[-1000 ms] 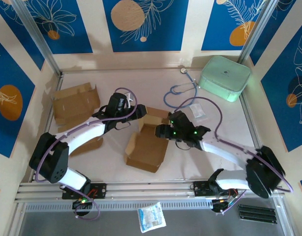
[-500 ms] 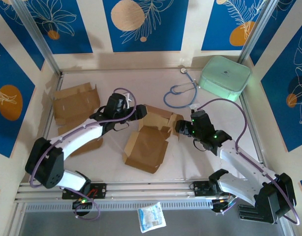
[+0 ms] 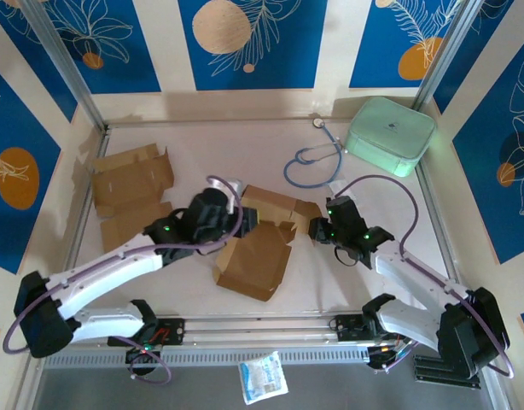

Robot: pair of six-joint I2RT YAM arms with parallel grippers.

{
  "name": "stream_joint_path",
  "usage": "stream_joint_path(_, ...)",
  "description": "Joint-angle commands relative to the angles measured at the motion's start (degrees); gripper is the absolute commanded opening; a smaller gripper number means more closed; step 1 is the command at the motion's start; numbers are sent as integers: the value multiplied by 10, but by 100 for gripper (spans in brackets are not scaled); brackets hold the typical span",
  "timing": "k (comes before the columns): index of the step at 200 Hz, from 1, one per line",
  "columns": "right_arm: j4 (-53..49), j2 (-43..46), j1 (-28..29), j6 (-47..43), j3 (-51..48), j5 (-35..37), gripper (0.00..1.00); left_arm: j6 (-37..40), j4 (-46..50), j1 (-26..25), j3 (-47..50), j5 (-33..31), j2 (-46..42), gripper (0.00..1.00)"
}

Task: Fold the paper box

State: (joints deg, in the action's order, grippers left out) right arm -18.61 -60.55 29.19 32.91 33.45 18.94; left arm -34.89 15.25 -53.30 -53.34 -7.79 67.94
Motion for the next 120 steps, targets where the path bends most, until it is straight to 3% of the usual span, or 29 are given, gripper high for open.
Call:
stream_joint_path(1, 19, -21, 17, -2, 13, 22, 36, -15, 39, -52, 3, -35, 58, 31)
stream_joint_path(25, 10, -56, 46, 25, 25, 85, 28, -22, 37, -102, -22, -62, 146, 10)
stream_joint_path(40, 2, -75, 63, 44, 32, 115, 22, -32, 22, -117, -35, -48, 200, 0)
stream_joint_path(85, -31, -109, 96, 64, 66, 174, 13, -62, -59, -124, -39, -3, 300, 0)
stream_joint_path(120, -48, -119, 97, 84, 81, 163, 9, -57, -90, -118, -40, 10, 347, 0)
